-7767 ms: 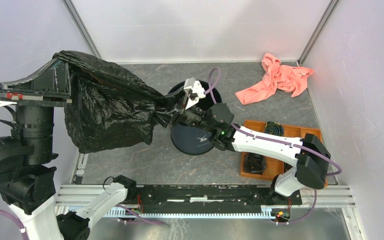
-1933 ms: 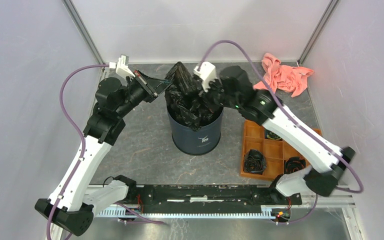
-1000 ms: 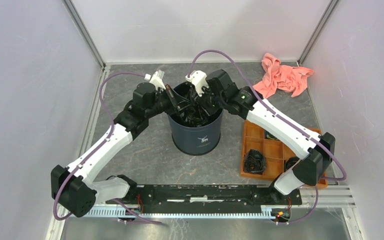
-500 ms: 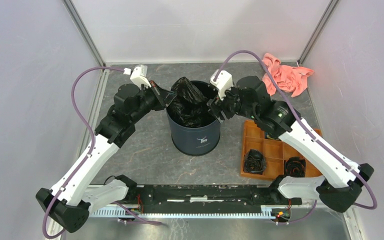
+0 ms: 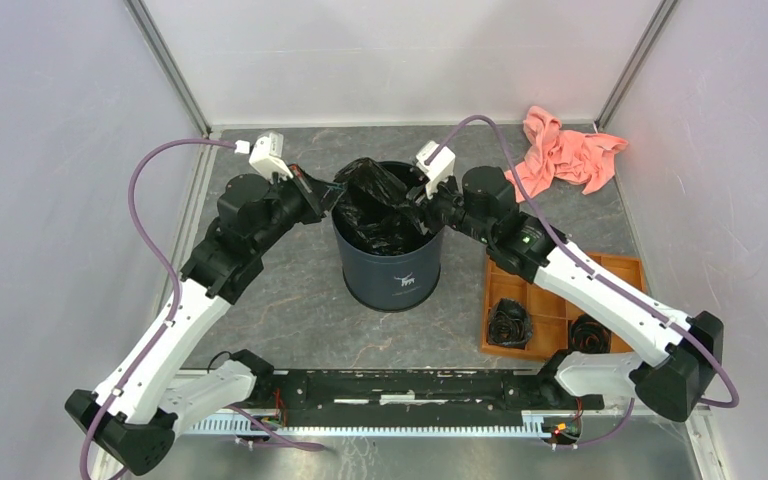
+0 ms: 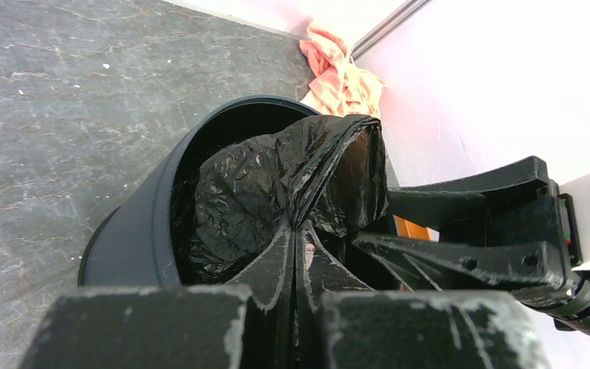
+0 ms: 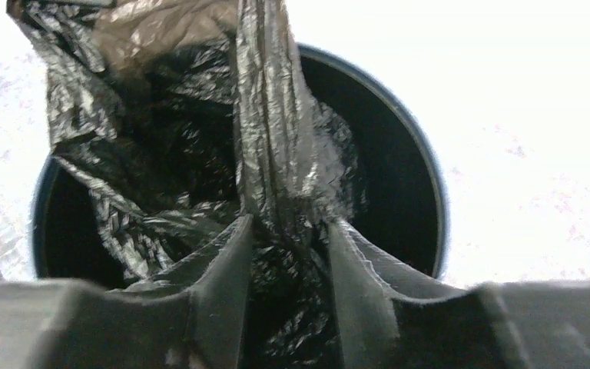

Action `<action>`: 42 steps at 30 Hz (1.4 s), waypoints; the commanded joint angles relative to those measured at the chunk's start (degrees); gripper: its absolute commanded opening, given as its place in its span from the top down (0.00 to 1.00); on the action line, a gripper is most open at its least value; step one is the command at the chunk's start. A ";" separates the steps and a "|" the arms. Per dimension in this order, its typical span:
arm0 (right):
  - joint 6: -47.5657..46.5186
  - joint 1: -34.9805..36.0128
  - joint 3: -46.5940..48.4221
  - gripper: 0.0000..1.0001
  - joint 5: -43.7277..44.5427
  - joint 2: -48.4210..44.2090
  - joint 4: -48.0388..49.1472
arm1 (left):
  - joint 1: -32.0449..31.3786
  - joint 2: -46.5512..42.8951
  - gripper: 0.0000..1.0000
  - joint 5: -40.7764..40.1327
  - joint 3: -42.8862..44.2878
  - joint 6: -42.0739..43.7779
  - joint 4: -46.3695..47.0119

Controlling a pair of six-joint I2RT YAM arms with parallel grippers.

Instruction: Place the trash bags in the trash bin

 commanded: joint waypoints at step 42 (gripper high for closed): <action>25.55 -3.60 30.18 1.00 -5.33 5.42 -5.92 | 0.27 -11.71 0.05 5.31 -2.41 -11.23 -8.00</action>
